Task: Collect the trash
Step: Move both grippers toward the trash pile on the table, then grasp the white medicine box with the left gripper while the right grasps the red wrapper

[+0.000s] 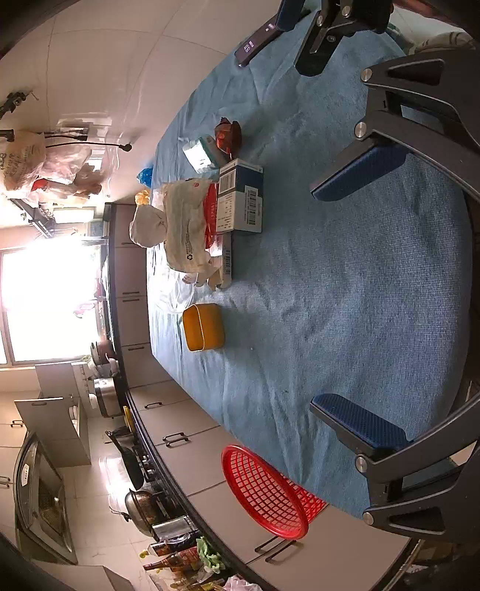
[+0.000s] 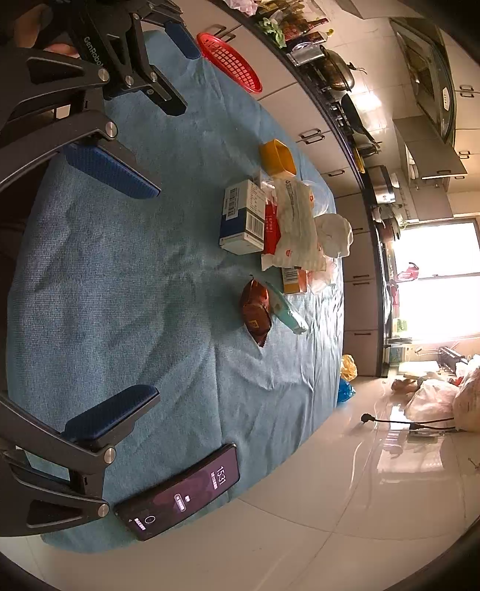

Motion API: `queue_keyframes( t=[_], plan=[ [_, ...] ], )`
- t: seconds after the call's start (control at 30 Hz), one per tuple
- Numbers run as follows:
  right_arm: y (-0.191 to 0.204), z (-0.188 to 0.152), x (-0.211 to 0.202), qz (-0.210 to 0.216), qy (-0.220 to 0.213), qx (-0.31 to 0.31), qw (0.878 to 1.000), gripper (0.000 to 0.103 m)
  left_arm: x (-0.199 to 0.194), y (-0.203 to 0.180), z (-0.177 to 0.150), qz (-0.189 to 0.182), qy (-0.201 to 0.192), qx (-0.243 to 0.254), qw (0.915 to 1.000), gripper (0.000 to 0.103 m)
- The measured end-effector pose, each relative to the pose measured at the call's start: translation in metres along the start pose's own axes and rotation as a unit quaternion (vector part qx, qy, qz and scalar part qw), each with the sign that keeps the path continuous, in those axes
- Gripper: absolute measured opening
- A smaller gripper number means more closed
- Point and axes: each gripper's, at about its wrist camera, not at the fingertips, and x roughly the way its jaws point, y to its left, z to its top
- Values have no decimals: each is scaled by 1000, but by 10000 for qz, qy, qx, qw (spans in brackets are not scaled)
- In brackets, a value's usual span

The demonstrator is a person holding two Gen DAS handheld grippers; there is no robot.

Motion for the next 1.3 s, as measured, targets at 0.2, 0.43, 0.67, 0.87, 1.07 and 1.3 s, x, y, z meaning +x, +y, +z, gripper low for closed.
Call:
queue_keyframes(
  t=[0.2,0.43,0.67,0.87,1.07,1.3],
  plan=[
    [-2,1,1,27,11,47,10000,102,1,-1,-1,-15,23,30,10000,103],
    [-2,0,3,64,29,57,10000,102,1,-2,-1,-11,50,58,10000,103],
    [-3,-1,7,129,91,78,9998,101,4,-4,-2,-14,96,72,9999,103],
    [-8,-1,14,330,228,194,9990,95,9,-1,0,-158,198,108,9996,103],
    [-27,12,32,711,467,478,9952,81,28,9,23,-756,523,-18,9958,103],
    [-56,31,51,871,538,1018,9895,81,63,-15,67,-1402,603,275,9879,103]
  ],
)
